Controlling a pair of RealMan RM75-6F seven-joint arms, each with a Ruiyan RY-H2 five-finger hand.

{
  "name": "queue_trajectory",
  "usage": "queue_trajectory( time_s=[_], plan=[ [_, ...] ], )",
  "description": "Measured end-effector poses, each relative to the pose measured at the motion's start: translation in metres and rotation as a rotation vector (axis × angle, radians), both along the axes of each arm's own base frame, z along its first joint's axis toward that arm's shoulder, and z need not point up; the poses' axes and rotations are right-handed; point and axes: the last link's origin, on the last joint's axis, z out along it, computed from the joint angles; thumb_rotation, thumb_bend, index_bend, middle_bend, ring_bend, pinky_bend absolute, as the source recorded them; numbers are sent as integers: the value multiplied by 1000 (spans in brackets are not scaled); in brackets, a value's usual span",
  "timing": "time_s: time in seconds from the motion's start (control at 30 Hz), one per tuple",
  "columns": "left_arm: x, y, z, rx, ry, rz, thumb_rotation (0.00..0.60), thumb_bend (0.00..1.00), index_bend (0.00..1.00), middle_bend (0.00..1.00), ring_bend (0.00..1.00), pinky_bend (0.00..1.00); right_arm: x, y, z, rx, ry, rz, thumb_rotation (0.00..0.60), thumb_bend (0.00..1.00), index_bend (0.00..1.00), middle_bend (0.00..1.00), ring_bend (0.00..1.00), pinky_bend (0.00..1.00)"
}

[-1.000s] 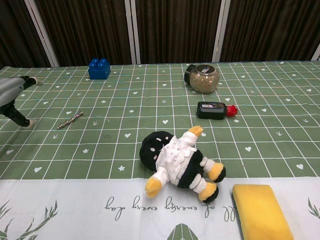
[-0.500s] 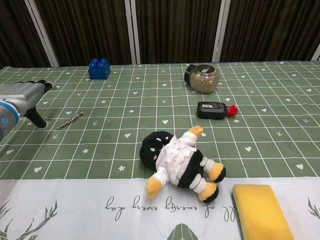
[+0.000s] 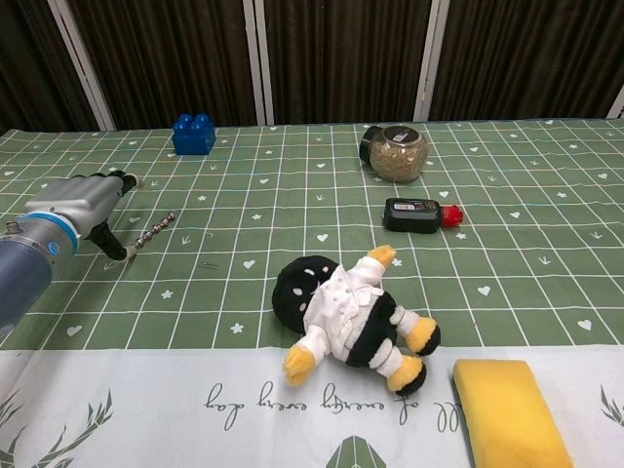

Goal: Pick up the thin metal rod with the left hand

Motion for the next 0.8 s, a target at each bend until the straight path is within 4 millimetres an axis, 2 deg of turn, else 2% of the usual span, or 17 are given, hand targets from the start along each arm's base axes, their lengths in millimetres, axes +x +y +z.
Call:
queue_trajectory(
  time_s=[0.37,0.8],
  plan=[
    [9,3,-2,-1,-17,-35,600,254,91,0,0,0,1,1,-1,0,-1,1,600,40,63,0,0,116],
    [0,17,-5,9,26,-16,600,260,91,0,0,0,0,4,1,-7,3,-3,600,41,63,0,0,116]
  ],
)
